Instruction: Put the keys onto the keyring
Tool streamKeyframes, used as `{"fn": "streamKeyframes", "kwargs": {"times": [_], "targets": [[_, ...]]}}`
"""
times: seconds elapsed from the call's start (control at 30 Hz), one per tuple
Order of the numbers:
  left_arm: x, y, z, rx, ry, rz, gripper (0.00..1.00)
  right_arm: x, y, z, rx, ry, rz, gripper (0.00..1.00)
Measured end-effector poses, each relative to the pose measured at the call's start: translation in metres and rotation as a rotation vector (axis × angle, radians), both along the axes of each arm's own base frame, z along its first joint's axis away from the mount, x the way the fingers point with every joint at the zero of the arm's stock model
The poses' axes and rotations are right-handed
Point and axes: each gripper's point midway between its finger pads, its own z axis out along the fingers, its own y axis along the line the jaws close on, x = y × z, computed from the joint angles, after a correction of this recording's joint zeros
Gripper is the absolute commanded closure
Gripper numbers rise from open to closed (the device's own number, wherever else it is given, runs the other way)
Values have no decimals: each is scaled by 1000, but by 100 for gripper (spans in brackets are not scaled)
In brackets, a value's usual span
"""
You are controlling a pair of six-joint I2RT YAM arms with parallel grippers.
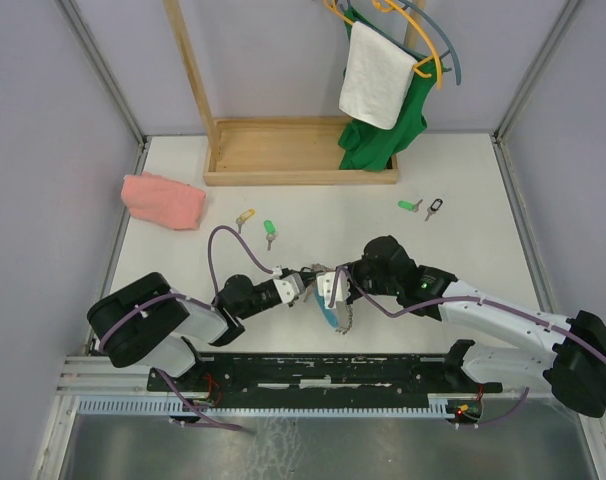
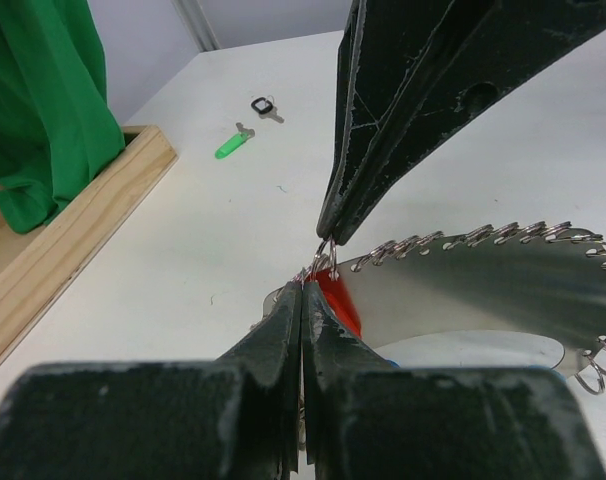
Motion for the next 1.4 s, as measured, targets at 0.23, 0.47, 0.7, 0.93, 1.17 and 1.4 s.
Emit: {"fn": "streamKeyframes", "kwargs": {"times": [0.23,0.47,0.7,0.93,1.17,1.4], "targets": [[-1,1,-1,0,1,-2,97,3,-3,-1,3,19,-46,99],[-4,-1,-3,5,3,-19,97,5,-5,-2,6,30,-77,99],[-5,-2,-7,14,11,-30,97,6,-3,1,25,37,-90,99],[-5,-2,-7,14,11,-31,97,6,-3,2,33,40,-93,99],[-8,-4,-6,13,10,-47,97,6,-3,2,34,42,-95,99],[-8,-4,-6,13,9,-48,97,6,-3,2,34,43,-95,99]]}}
